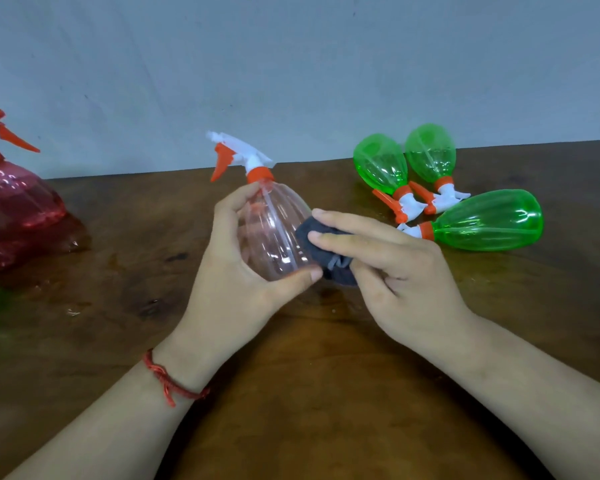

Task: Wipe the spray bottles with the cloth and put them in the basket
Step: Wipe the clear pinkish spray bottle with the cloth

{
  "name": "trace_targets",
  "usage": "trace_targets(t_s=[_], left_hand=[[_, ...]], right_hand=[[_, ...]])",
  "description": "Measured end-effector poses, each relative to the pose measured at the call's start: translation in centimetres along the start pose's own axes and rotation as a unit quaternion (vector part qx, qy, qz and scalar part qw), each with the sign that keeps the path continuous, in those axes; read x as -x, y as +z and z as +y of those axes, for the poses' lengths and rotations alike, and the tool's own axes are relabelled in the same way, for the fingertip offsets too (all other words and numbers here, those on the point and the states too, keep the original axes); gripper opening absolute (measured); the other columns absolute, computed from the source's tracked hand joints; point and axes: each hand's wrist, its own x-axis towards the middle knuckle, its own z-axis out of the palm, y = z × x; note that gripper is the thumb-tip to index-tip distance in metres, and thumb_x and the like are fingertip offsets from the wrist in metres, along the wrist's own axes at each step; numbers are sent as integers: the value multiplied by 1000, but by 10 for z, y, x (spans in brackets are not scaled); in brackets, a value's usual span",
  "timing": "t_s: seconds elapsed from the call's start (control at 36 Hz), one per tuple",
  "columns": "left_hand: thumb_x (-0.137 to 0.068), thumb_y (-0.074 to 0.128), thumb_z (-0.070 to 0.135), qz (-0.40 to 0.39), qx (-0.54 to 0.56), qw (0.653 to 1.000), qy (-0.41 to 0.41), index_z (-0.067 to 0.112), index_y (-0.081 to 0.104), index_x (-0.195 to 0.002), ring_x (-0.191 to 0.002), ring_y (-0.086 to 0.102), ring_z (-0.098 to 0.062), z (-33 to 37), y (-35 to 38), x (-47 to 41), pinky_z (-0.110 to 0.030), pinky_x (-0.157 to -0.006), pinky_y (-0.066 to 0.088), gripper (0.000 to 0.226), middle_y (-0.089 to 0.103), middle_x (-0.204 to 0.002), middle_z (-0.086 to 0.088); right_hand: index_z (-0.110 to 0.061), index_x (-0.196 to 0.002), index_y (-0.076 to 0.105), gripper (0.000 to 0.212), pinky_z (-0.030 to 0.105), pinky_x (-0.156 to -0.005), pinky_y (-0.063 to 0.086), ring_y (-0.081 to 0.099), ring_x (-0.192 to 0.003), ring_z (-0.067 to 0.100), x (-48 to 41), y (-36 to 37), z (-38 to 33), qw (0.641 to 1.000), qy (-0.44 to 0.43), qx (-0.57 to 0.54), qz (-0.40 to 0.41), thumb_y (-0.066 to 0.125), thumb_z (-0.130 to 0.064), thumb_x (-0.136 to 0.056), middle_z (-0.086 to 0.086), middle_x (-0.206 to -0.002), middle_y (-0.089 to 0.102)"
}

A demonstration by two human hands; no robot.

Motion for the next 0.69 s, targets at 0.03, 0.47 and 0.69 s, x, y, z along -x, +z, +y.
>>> trace_targets(t_s=[0.03,0.47,0.69], left_hand=[[-70,102,24,-12,-1,1000,6,26,38,-157,-142,56,-19,-1,1,1,-35,-111,55,108,53,-153,8],[-68,101,29,-159,12,986,44,29,30,-162,-151,47,-13,9,7,7,-31,-122,42,117,44,-161,16],[-73,100,22,-150,-10,987,50,23,31,-160,-147,51,-14,5,9,7,-24,-119,42,111,47,-156,13]], right_hand=[[-16,-131,74,58,17,-110,46,55,-137,-2,0,0,1,1000,13,-6,5,54,21,-91,-9,-147,61],[-29,-123,79,43,56,-118,44,65,-129,26,-8,-10,17,916,251,-304,75,57,-2,-98,2,-129,75],[-29,-132,71,46,36,-114,50,63,-130,3,-4,-2,10,958,215,-182,60,53,4,-105,-17,-133,72]])
